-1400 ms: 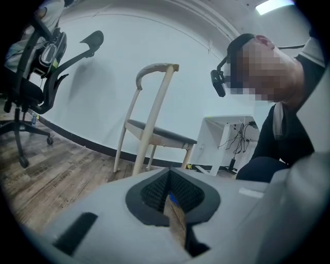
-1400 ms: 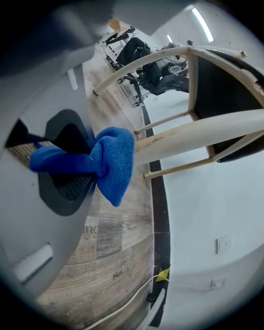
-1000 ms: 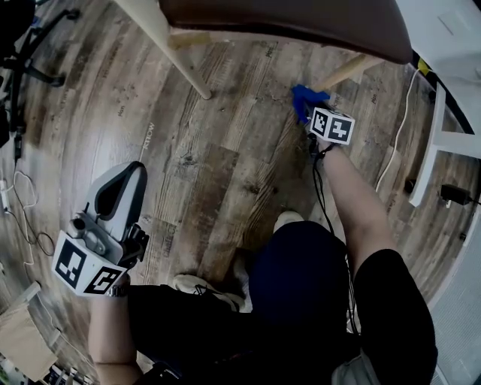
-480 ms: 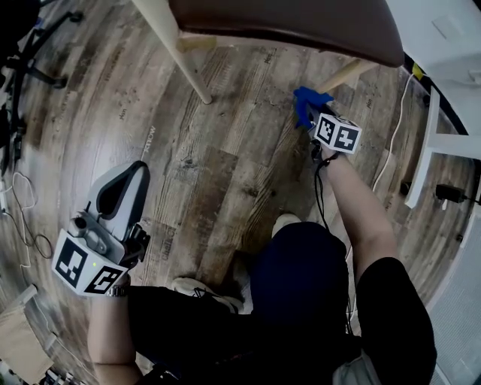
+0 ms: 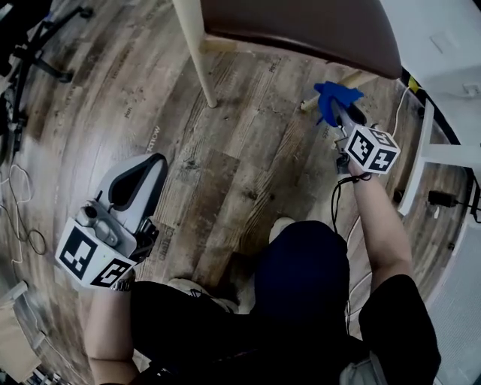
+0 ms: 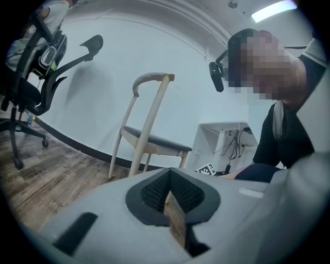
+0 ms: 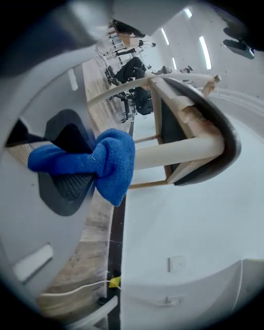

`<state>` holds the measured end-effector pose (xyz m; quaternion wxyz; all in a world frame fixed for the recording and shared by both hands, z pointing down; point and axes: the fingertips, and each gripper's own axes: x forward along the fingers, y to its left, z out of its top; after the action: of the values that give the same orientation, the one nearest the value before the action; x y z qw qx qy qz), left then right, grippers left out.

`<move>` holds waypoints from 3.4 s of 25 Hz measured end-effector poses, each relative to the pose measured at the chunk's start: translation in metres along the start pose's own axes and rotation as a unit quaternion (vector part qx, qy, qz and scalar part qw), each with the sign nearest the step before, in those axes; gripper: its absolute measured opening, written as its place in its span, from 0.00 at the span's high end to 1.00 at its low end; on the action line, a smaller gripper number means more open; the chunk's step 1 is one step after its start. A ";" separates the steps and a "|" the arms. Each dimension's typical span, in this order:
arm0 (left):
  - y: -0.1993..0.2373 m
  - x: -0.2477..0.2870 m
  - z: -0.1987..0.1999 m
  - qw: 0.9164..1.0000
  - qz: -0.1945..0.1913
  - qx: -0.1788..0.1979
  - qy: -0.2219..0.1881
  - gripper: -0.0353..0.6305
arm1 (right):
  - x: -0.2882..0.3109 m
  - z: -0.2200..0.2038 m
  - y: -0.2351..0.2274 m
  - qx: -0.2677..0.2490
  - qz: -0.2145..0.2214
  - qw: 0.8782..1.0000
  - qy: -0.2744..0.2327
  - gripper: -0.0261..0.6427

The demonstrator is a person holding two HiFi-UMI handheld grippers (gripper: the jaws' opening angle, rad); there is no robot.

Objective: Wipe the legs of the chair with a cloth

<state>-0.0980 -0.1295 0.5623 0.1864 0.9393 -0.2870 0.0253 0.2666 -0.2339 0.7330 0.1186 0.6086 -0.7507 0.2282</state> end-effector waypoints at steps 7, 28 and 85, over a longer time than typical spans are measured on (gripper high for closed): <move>0.002 0.000 0.004 1.000 -0.002 -0.003 -0.009 0.94 | -0.044 0.080 0.021 -0.066 -0.008 0.996 -0.066 0.82; -0.014 -0.006 0.014 1.000 -0.006 0.010 -0.017 0.94 | -0.016 0.133 0.232 -0.046 0.238 0.959 -0.143 0.82; 0.041 -0.093 0.006 0.996 0.070 -0.050 -0.029 0.94 | 0.199 -0.175 0.230 -0.113 0.164 0.962 0.186 0.83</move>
<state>-0.1985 -0.1142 0.5560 0.2229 0.9067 -0.3581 -0.0033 -0.0191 -0.2843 0.9305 0.2853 0.4064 -0.8258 0.2674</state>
